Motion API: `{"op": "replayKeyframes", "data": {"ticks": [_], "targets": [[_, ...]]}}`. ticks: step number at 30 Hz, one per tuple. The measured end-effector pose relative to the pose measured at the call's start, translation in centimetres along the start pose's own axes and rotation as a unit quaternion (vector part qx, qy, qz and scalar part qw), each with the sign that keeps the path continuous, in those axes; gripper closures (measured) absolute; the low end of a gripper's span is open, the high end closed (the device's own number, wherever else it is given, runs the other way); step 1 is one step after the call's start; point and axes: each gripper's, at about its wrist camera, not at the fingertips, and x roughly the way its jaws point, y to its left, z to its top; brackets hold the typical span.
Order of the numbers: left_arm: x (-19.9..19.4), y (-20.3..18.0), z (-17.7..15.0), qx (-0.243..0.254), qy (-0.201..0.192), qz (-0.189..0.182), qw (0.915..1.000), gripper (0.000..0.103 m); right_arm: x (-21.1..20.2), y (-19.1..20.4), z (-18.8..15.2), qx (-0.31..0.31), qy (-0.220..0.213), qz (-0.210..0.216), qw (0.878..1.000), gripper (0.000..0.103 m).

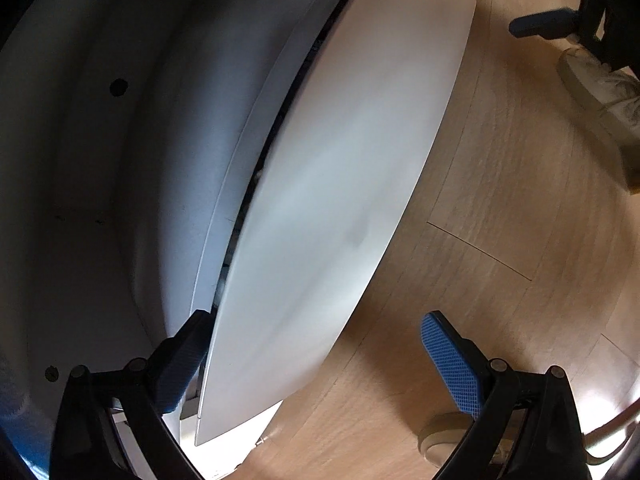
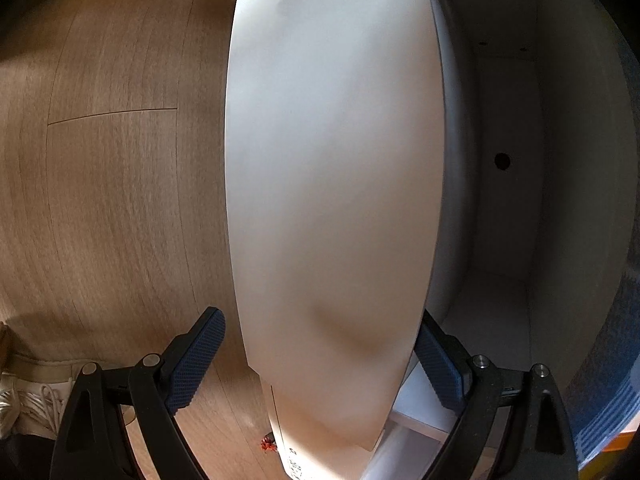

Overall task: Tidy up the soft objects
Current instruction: 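Lower both tools down past the bench edge toward the open cabinet shelf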

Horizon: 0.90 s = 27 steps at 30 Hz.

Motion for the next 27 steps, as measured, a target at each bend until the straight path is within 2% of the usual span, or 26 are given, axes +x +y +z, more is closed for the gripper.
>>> {"op": "replayKeyframes", "data": {"ticks": [9,23,27], "targets": [[-0.1,-2.2,-0.4,0.046,0.010,0.020,0.9987,0.000,-1.3,0.9,-0.1,-0.009,0.004,0.003,1.000,0.009],[-2.7,-5.0,-0.1,0.043,0.043,-0.026,0.9978,0.000,-5.8,3.9,-1.3,-0.033,0.010,0.038,0.999,0.006],[-3.1,-5.8,-0.1,0.052,0.049,-0.028,0.9971,0.000,-7.2,4.4,-1.4,-0.044,0.010,0.044,0.998,0.006]]}}
